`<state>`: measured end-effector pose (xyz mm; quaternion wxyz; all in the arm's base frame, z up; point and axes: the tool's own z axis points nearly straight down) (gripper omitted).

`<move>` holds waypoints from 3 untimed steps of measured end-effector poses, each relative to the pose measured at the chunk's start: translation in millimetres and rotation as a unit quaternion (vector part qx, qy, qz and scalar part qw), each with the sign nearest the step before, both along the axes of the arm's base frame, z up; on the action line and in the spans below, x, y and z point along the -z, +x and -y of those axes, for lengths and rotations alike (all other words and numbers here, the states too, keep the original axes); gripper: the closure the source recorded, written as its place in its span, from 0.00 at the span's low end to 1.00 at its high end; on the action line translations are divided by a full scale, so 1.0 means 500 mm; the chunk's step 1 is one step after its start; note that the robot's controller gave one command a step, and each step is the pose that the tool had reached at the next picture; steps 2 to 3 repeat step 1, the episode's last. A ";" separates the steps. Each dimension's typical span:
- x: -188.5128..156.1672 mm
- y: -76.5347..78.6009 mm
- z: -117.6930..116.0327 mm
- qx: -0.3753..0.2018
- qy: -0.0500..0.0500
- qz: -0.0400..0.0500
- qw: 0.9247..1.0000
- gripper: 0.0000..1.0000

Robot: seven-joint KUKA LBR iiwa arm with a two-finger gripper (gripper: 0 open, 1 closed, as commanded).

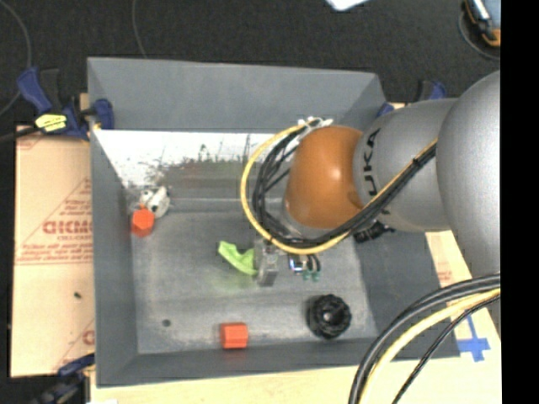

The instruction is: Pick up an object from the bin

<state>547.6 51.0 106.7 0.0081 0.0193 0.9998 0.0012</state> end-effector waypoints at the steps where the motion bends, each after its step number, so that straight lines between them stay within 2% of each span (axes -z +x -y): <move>1: -0.195 0.022 0.007 -0.007 -0.001 0.002 1.000 1.00; 3: -0.195 0.022 0.007 -0.007 -0.001 0.002 1.000 1.00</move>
Offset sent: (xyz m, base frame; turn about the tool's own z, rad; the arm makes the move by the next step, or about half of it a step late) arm -0.0122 0.0163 0.1275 0.0414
